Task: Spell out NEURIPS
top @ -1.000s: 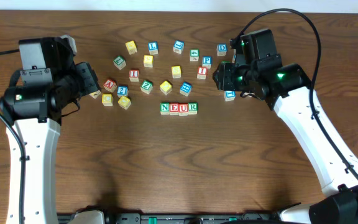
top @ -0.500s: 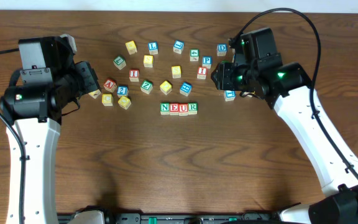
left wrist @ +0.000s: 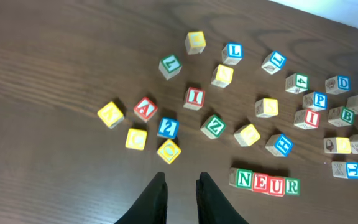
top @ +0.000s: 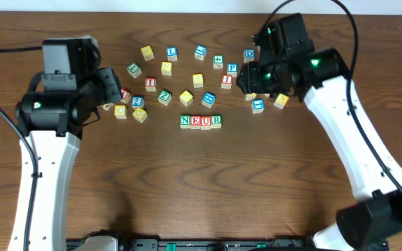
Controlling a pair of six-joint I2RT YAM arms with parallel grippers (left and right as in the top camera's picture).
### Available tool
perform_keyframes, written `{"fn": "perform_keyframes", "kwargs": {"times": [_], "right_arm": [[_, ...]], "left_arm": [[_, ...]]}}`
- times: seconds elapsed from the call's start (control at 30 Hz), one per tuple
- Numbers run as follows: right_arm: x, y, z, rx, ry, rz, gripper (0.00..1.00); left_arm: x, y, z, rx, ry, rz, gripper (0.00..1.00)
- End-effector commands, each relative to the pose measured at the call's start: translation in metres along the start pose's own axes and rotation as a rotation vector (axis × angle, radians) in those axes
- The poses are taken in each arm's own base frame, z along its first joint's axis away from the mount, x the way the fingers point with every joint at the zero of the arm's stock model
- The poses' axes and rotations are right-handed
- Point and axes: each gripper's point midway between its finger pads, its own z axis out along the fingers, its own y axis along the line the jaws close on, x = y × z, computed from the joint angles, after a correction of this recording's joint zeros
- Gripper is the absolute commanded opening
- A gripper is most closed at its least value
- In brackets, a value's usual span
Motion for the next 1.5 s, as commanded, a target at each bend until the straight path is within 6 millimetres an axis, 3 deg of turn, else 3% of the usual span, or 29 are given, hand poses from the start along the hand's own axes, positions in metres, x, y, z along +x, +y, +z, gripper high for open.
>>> {"fn": "perform_keyframes", "kwargs": {"times": [0.0, 0.27, 0.53, 0.73, 0.93, 1.07, 1.17, 1.47], "right_arm": [[-0.012, 0.005, 0.003, -0.001, 0.019, -0.055, 0.52], [-0.034, 0.005, 0.018, 0.027, 0.058, -0.067, 0.53], [-0.049, -0.002, 0.044, 0.054, 0.032, -0.071, 0.53], [-0.058, -0.004, 0.055, 0.058, 0.007, -0.075, 0.55], [-0.070, -0.010, 0.072, 0.084, -0.029, -0.053, 0.55], [-0.072, -0.015, 0.095, 0.093, -0.025, -0.009, 0.52], [-0.068, -0.019, 0.112, 0.120, -0.009, 0.021, 0.52], [-0.045, -0.026, 0.160, 0.212, 0.063, 0.047, 0.55]], "left_arm": [[-0.014, -0.001, 0.001, -0.038, -0.015, 0.022, 0.22], [-0.022, -0.010, 0.027, -0.062, 0.116, 0.055, 0.22], [-0.009, -0.005, 0.062, -0.087, 0.223, 0.082, 0.22], [-0.007, -0.005, 0.068, -0.090, 0.237, 0.084, 0.22], [-0.008, -0.005, 0.068, -0.090, 0.234, 0.084, 0.32], [-0.009, -0.005, 0.069, -0.089, 0.229, 0.084, 0.50], [-0.009, -0.005, 0.068, -0.089, 0.229, 0.084, 0.57], [-0.008, -0.005, 0.068, -0.089, 0.230, 0.084, 0.64]]}}
